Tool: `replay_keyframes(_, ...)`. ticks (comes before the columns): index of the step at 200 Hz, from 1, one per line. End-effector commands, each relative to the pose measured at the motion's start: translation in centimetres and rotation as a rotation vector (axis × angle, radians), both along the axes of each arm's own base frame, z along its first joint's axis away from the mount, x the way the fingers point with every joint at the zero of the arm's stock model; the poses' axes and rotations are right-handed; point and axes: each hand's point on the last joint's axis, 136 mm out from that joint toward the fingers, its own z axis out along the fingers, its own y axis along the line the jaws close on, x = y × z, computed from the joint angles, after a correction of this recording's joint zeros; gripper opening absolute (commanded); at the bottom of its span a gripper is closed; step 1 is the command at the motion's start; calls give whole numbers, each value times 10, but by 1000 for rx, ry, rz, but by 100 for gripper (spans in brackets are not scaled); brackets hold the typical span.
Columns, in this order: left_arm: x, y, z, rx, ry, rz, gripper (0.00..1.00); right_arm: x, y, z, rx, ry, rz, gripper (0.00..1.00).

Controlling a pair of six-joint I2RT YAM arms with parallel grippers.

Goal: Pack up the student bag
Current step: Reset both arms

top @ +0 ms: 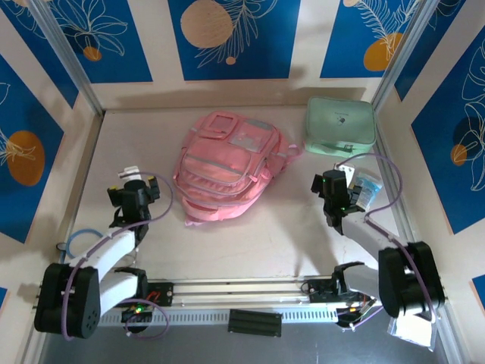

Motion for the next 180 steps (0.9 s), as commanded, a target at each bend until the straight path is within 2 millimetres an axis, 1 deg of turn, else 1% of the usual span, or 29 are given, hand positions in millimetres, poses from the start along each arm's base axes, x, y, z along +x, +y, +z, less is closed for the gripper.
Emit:
replay_keyframes(1, 20, -15, 30, 48, -155, -131, 100, 27, 15, 24, -76, -144, 109, 100)
replay_keyframes(16, 25, -25, 26, 35, -167, -187, 100, 35, 28, 32, -93, -204, 193, 99)
replay_keyframes(41, 35, -40, 9, 19, -153, -276, 100, 41, 39, 29, -24, -237, 277, 99)
replay_keyframes(63, 42, -42, -3, 11, -164, -285, 100, 45, 43, 31, -6, -273, 333, 99)
replay_keyframes(74, 44, -43, -6, 9, -171, -289, 100, 47, 43, 29, 10, -275, 351, 99)
replay_keyframes(84, 46, -37, -9, 1, -172, -251, 100, 48, 42, 27, 24, -281, 361, 99)
replay_keyframes(100, 51, -36, -13, 4, -152, -242, 100, 50, 43, 22, 41, -290, 385, 99)
replay_keyframes(134, 55, -36, -16, -4, -122, -237, 100, 57, 39, 3, 59, -268, 375, 99)
replay_keyframes(163, 56, -36, -16, -1, -121, -238, 100, 63, 39, 1, 66, -239, 372, 99)
replay_keyframes(180, 55, -43, -21, -4, -116, -282, 100, 64, 37, -1, 75, -228, 367, 99)
